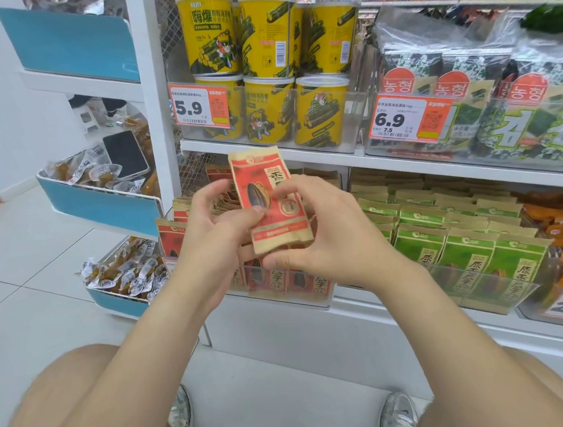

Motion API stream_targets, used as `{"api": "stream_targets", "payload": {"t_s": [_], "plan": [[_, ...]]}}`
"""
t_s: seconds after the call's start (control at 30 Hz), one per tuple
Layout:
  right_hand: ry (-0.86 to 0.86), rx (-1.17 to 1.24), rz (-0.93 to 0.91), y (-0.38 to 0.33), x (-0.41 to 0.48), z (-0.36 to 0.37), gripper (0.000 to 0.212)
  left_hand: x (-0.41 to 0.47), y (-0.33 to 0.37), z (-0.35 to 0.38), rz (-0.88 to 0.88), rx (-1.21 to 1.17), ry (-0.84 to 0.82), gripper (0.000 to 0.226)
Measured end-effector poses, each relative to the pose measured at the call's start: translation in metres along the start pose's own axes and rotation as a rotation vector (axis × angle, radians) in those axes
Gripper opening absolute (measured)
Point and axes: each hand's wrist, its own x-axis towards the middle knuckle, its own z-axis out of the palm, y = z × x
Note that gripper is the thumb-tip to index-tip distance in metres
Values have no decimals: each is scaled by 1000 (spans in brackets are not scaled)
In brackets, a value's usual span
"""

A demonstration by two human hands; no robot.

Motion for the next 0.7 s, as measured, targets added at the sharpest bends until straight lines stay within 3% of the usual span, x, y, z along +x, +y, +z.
{"api": "stream_targets", "payload": {"t_s": [0.03, 0.1, 0.17, 0.33, 0.43, 0.57, 0.7], "plan": [[-15, 3, -26, 3, 0, -1, 81, 0, 3, 0, -1, -53, 3, 53], [47, 9, -88, 6, 1, 0, 71, 0, 7, 0, 16, -67, -4, 47], [171, 3, -131, 6, 2, 0, 54, 0, 8, 0, 55, 40, -9, 37], [403, 55, -131, -2, 0, -2, 39, -1, 9, 0, 209, 296, 9, 24], [474, 28, -139, -6, 1, 1, 25, -1, 10, 1, 229, 288, -2, 41], [442, -59, -167, -10, 1, 7, 24, -5, 11, 6, 241, 227, -94, 71], [466, -72, -123, -11, 1, 8, 38, -13, 9, 11, 276, 228, -195, 54]]}}
